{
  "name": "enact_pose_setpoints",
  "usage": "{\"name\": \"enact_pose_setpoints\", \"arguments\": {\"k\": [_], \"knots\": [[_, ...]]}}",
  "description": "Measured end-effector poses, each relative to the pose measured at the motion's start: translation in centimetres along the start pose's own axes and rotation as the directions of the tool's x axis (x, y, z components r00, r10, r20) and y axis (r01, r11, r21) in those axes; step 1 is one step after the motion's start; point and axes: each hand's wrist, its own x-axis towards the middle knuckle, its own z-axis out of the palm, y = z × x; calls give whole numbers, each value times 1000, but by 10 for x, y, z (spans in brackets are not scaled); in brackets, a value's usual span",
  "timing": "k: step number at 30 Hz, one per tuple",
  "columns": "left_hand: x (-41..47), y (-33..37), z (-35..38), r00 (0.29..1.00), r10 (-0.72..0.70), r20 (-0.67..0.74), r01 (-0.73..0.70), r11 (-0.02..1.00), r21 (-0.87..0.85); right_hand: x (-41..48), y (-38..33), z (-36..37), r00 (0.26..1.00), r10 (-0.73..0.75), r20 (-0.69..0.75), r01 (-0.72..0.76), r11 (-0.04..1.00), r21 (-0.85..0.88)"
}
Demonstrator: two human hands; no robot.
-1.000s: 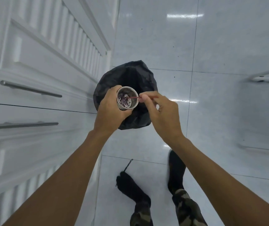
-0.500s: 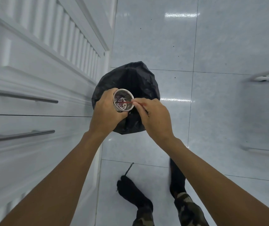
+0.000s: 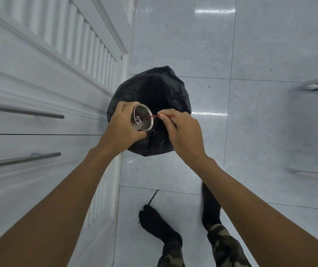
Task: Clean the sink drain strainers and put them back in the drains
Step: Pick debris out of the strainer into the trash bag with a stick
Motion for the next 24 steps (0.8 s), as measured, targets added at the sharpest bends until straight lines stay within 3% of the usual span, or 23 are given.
{"name": "enact_pose_setpoints", "arguments": {"k": [5, 9, 13, 16, 18, 22, 24], "knots": [[2, -1, 1, 1000, 6, 18, -5, 1000, -19, -12, 0, 7, 997, -64, 42, 63, 998, 17], [3, -5, 0, 1000, -5, 15, 6, 999, -46, -14, 4, 5, 996, 9, -89, -3, 998, 66], [0, -6, 1, 1000, -22, 21, 23, 998, -52, -23, 0, 13, 999, -35, 22, 35, 999, -11], [-3, -6, 2, 999, 7, 33, -5, 999, -44, -19, 4, 8, 998, 46, -36, -45, 998, 35], [-3, -7, 3, 999, 14, 30, -13, 999, -45, -19, 3, 8, 997, 29, -70, -21, 994, 106], [-4, -7, 5, 998, 57, 32, -56, 998, -27, -22, 2, 14, 1000, -2, 10, 2, 1000, 4], [-4, -9, 6, 998, 50, 29, -49, 999, -19, -19, 6, 11, 996, 28, -89, -21, 996, 81]]}}
